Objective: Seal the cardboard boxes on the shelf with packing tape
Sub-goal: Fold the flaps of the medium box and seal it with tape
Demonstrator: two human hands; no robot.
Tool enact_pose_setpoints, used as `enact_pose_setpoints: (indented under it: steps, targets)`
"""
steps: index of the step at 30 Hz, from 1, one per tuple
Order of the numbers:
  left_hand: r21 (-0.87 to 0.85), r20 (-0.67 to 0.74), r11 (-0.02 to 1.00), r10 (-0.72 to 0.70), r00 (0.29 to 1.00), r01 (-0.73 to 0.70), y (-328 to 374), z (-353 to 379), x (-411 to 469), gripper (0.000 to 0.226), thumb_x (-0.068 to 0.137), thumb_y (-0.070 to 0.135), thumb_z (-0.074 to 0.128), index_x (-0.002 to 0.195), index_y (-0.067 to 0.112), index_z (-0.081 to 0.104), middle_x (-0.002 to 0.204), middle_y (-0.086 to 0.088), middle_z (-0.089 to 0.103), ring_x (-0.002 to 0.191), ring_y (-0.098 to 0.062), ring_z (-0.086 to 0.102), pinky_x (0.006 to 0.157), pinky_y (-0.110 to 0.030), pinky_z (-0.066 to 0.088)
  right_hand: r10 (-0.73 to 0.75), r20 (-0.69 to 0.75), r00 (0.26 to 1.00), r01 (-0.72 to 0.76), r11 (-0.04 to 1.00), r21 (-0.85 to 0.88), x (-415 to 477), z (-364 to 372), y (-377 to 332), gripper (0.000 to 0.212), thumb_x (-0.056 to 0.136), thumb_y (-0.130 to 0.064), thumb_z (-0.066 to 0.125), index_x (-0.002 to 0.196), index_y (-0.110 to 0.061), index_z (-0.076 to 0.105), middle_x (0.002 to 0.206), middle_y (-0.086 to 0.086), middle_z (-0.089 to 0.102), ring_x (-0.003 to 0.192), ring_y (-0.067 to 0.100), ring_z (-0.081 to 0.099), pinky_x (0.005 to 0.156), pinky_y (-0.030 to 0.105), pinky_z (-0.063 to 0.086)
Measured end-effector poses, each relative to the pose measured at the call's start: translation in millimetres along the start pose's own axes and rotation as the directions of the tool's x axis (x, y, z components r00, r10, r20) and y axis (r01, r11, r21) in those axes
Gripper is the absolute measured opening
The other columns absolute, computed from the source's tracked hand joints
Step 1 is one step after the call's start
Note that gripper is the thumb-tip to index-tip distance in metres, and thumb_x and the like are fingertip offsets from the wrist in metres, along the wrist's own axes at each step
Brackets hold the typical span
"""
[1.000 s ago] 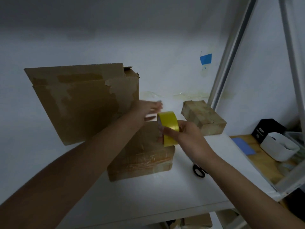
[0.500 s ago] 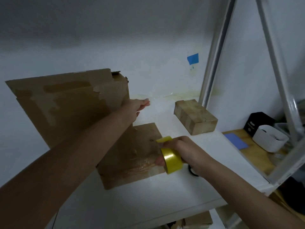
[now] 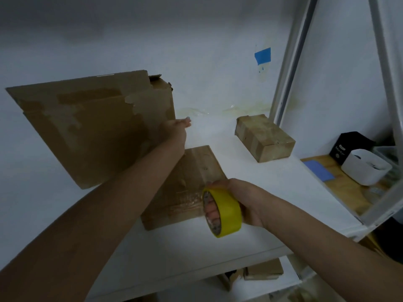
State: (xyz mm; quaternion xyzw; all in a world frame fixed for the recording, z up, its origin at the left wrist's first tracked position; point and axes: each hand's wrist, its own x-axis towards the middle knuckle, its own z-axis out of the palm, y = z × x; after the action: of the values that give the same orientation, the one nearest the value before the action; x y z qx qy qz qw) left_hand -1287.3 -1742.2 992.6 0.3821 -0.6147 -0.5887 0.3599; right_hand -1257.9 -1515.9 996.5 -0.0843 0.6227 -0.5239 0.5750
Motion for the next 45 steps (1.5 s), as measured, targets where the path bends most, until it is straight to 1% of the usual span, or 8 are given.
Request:
enact_pose_setpoints:
  steps: [3,12,16,24,29,34,40,45]
  targets:
    - [0.093,0.080,0.992,0.083,0.993,-0.091,-4,0,1,0.016,0.092,0.026,0.069,0.095,0.011,0.074,0.097,0.002,0.073,0.081,-0.002,0.058,0.069,-0.017,0.041,0.009,0.020,1.000,-0.009,1.000,0.014,3,2,3,0.036,0.095,-0.032,0.055,0.076,-0.003,0.065,0.073,0.017,0.069,0.061,0.025,0.067,0.059,0.032,0.054]
    - [0.277,0.180,0.960,-0.007,0.984,-0.044,-23,-9,11,0.024,0.090,0.031,0.071,0.100,0.009,0.074,0.094,0.004,0.071,0.102,-0.015,0.059,0.093,-0.032,0.042,-0.003,0.045,0.999,0.002,1.000,0.018,1,6,15,0.039,0.099,-0.032,0.051,0.084,0.000,0.067,0.078,0.018,0.072,0.066,0.025,0.070,0.063,0.031,0.058]
    - [0.302,0.229,0.950,0.005,0.974,-0.076,-28,-12,12,0.023,0.092,0.030,0.069,0.099,0.008,0.074,0.103,0.000,0.073,0.105,-0.016,0.061,0.091,-0.029,0.040,-0.003,0.012,1.000,0.003,1.000,0.003,0,7,19,0.040,0.097,-0.033,0.055,0.084,0.003,0.066,0.083,0.022,0.072,0.067,0.028,0.071,0.062,0.031,0.059]
    - [0.347,0.236,0.932,0.020,0.972,-0.103,-39,-14,12,0.028,0.093,0.033,0.067,0.104,0.008,0.073,0.100,0.001,0.070,0.087,-0.008,0.058,0.066,-0.019,0.038,0.011,0.005,1.000,-0.011,1.000,-0.002,8,4,23,0.043,0.098,-0.035,0.053,0.084,0.003,0.067,0.081,0.021,0.073,0.066,0.026,0.071,0.061,0.030,0.059]
    - [0.376,0.208,0.919,0.041,0.977,-0.118,-46,-9,8,0.026,0.094,0.028,0.067,0.103,0.004,0.072,0.097,-0.001,0.062,0.086,-0.011,0.051,0.084,-0.027,0.038,0.031,0.006,0.999,-0.031,0.999,0.007,17,2,30,0.046,0.097,-0.037,0.054,0.081,0.003,0.068,0.080,0.020,0.073,0.066,0.026,0.072,0.060,0.030,0.057]
    - [0.452,0.202,0.877,0.076,0.976,-0.162,-50,-6,9,0.023,0.094,0.026,0.066,0.099,0.003,0.072,0.096,-0.006,0.065,0.070,-0.005,0.048,0.082,-0.026,0.040,0.051,0.008,0.999,-0.052,0.998,0.029,22,1,33,0.046,0.097,-0.038,0.054,0.083,0.004,0.068,0.081,0.021,0.072,0.066,0.026,0.072,0.058,0.029,0.056]
    - [0.609,0.287,0.751,0.093,0.953,-0.257,-54,-10,17,0.035,0.100,0.032,0.058,0.108,0.001,0.072,0.110,-0.011,0.069,0.102,-0.026,0.063,0.090,-0.029,0.044,0.070,0.013,0.997,-0.071,0.996,0.053,30,-2,36,0.044,0.094,-0.038,0.057,0.080,0.002,0.068,0.079,0.020,0.072,0.063,0.024,0.071,0.057,0.029,0.057]
    - [0.722,0.353,0.611,0.076,0.932,-0.323,-62,-14,23,0.047,0.105,0.043,0.040,0.101,0.008,0.071,0.102,-0.011,0.070,0.102,-0.029,0.064,0.101,-0.047,0.049,0.071,0.027,0.997,-0.073,0.996,0.054,35,-4,36,0.042,0.094,-0.038,0.058,0.082,0.001,0.068,0.083,0.020,0.072,0.067,0.024,0.071,0.060,0.029,0.057]
